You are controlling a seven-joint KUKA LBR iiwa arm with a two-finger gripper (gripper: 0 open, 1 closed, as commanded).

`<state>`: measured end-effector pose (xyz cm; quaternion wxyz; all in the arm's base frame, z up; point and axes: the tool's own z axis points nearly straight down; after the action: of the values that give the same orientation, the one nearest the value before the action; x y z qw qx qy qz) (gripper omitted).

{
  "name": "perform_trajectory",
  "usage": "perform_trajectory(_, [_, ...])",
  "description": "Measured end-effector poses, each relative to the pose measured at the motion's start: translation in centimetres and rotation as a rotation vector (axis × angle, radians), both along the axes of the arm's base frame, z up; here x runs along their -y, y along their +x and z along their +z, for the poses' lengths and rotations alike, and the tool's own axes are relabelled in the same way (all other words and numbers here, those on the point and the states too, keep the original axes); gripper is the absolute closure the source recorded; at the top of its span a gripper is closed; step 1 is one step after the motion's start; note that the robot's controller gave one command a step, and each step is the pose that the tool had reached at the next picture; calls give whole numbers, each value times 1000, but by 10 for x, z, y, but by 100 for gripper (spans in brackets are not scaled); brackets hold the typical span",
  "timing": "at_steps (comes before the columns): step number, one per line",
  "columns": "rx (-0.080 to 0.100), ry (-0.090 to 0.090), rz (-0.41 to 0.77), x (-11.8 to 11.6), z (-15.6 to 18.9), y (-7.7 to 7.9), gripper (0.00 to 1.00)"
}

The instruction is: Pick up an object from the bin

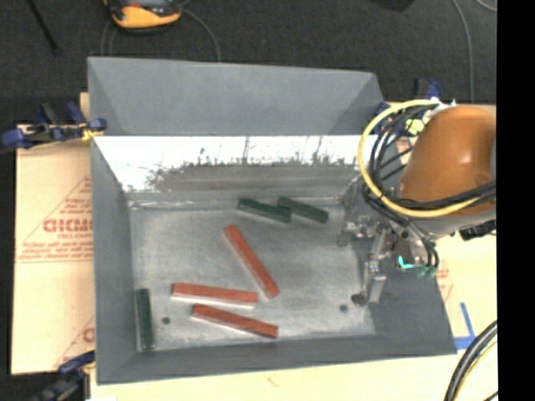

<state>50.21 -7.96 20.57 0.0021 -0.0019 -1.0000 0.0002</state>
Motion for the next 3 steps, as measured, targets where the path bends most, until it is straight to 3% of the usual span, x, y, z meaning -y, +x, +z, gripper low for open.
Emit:
perform_trajectory(1, [8,-1,2,0,4,2,0])
perform_trajectory(2, [14,-1,-38,-24,-36,-14,0])
perform_trajectory(3, [10,0,43,-55,-92,-17,0])
